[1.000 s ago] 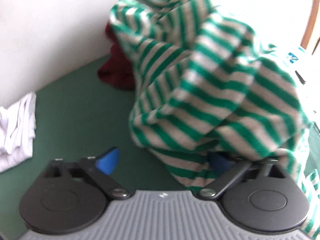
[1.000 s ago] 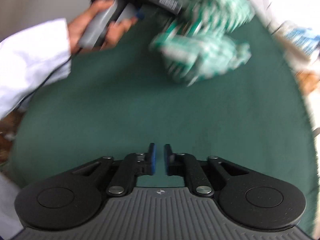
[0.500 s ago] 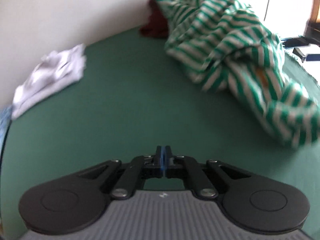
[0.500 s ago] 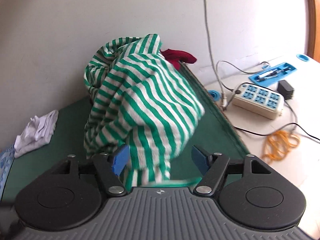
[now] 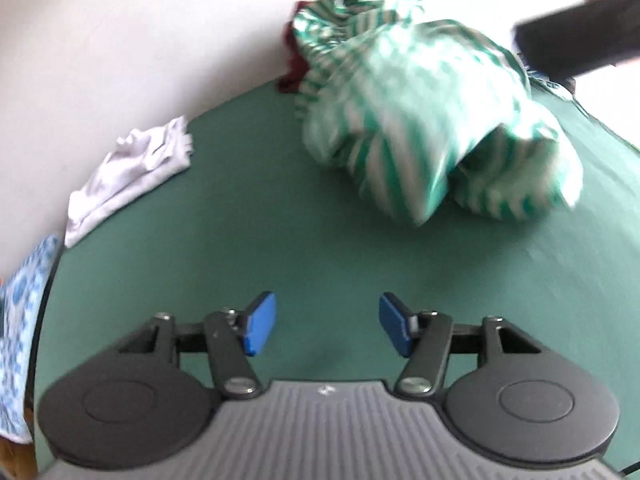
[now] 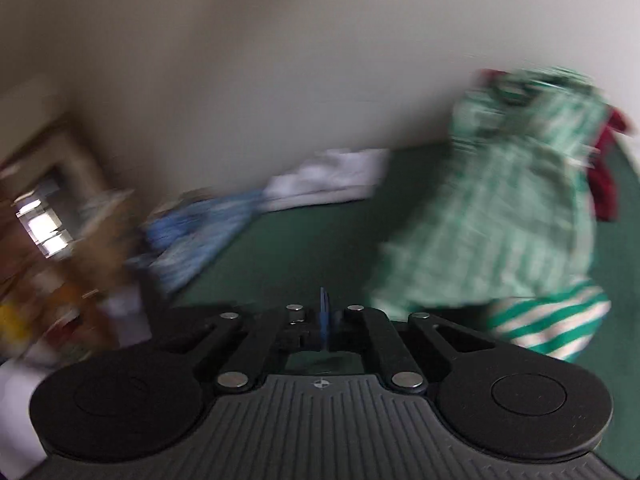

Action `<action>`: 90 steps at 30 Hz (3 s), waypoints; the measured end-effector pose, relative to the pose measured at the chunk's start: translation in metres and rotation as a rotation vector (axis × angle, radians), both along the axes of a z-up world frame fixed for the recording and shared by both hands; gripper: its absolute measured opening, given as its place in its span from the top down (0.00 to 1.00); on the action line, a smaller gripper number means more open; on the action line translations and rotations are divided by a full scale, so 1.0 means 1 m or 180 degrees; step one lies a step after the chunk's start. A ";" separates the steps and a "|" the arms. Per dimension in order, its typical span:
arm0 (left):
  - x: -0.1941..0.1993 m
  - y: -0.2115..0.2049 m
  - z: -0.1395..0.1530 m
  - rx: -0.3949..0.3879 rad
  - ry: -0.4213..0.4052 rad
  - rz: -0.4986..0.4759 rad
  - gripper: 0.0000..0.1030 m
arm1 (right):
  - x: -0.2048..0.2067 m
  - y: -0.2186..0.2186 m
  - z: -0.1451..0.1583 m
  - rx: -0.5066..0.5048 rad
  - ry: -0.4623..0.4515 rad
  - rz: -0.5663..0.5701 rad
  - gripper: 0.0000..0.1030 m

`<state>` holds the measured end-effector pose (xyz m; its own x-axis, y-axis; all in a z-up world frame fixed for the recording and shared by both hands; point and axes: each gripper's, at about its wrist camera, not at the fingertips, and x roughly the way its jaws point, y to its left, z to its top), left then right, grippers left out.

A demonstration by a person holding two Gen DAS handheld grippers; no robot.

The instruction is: Fold clothes

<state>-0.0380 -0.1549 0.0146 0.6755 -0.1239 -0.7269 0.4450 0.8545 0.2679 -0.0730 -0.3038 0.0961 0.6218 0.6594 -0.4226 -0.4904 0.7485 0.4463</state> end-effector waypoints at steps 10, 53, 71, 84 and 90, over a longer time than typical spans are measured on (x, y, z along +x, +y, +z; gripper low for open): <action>0.025 -0.053 -0.001 0.0108 -0.0467 -0.0350 0.10 | -0.023 -0.040 -0.034 -0.0577 0.0429 -0.1506 0.34; -0.048 0.155 -0.016 -0.0708 -0.0004 0.0601 0.92 | -0.068 0.023 -0.036 -0.1173 0.0793 -0.2388 0.86; -0.106 0.265 -0.016 -0.0249 -0.0155 0.0569 0.83 | -0.161 0.046 -0.048 -0.1702 0.1222 -0.2362 0.84; -0.143 0.105 -0.044 -0.0020 -0.0348 -0.0512 0.16 | -0.078 0.085 -0.063 -0.1721 0.0437 -0.1693 0.58; -0.119 0.105 -0.057 -0.0117 -0.0081 -0.0105 0.34 | -0.063 0.069 -0.091 -0.1716 0.0598 -0.1788 0.65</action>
